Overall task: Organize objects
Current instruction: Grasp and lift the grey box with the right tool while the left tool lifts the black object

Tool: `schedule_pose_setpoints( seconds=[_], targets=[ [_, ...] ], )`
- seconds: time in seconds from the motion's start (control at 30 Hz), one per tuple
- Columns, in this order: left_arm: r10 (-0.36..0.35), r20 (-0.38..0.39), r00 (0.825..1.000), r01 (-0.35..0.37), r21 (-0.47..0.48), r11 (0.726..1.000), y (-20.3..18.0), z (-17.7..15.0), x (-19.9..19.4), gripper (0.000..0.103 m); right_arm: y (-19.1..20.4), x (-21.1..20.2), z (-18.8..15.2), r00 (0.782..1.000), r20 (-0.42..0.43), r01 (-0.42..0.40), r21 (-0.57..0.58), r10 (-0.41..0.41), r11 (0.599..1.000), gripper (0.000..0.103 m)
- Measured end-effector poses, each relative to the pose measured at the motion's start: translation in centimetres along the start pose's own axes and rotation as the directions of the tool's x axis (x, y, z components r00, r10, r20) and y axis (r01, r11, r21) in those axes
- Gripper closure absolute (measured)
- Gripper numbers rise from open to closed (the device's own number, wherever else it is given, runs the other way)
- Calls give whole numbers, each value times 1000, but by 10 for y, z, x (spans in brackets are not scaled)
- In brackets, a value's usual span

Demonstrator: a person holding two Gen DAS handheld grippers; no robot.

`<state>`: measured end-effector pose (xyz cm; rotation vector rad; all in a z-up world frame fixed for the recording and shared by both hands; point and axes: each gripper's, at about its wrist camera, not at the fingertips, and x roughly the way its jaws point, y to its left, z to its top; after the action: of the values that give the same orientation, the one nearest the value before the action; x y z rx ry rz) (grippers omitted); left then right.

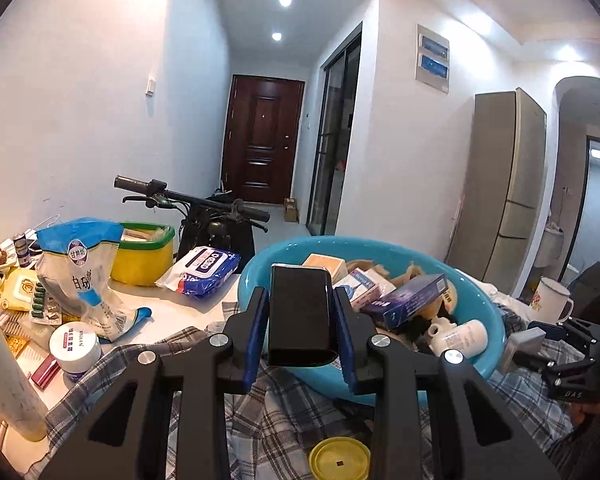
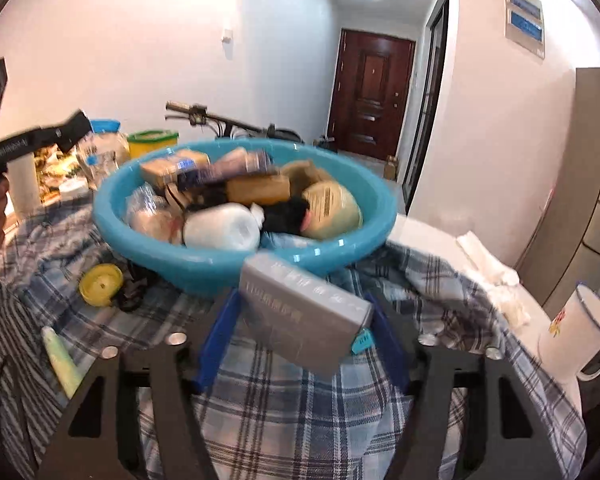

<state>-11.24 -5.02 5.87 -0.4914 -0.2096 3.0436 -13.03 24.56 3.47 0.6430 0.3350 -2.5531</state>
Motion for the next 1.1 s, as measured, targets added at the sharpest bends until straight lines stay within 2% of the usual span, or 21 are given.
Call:
schedule_pose_setpoints(
  seconds=[0.07,0.1,0.2,0.27,0.3,0.47,0.6,0.67,0.73,0.8,0.83,0.9,0.97,1.0,1.1],
  targets=[
    [-1,0,1000,1,-12,1000,2,1,-1,69,-6,-10,7,1000,19,-20,25,20,999,63],
    [1,-1,1000,-1,-21,1000,4,1,-1,69,-8,-12,10,1000,6,-20,29,20,999,65],
    [1,-1,1000,-1,-44,999,11,2,-1,69,-10,-11,9,1000,-15,10,22,-10,1000,65],
    [1,-5,1000,-1,-63,998,16,3,0,69,-14,-4,3,998,-56,-19,39,21,999,48],
    [0,-8,1000,-1,-70,998,17,3,0,69,-14,3,-1,996,-86,-20,43,24,999,34],
    [5,-16,1000,-7,-92,996,23,2,2,69,4,23,-18,985,-166,-52,-32,46,998,33],
    [12,-34,999,-15,-84,996,23,-1,7,69,-3,40,-27,965,-260,14,-36,-23,999,32],
    [8,-41,999,-11,-74,997,20,-1,8,69,-7,47,-32,959,-280,45,-12,-46,999,30],
    [3,-38,999,-5,-54,999,15,-2,8,69,-9,50,-35,953,-297,55,-11,-55,998,21],
    [0,-34,999,-1,-33,999,10,-2,6,69,-6,56,-39,943,-326,51,-27,-57,998,20],
    [-1,-33,999,0,-21,1000,7,-3,6,69,-5,59,-41,937,-344,49,-33,-58,998,23],
    [-1,-36,999,1,-2,1000,3,-4,7,69,-7,63,-45,930,-365,44,-25,-50,999,42],
    [-3,-39,999,3,8,1000,1,-4,8,69,-11,60,-45,934,-355,37,1,-34,999,50],
    [-3,-40,999,3,12,1000,0,-4,8,69,-14,58,-45,938,-346,29,13,-22,1000,82],
    [-5,-40,999,6,16,1000,-1,-4,8,69,-15,50,-43,947,-321,19,18,-12,1000,85]
  ],
)
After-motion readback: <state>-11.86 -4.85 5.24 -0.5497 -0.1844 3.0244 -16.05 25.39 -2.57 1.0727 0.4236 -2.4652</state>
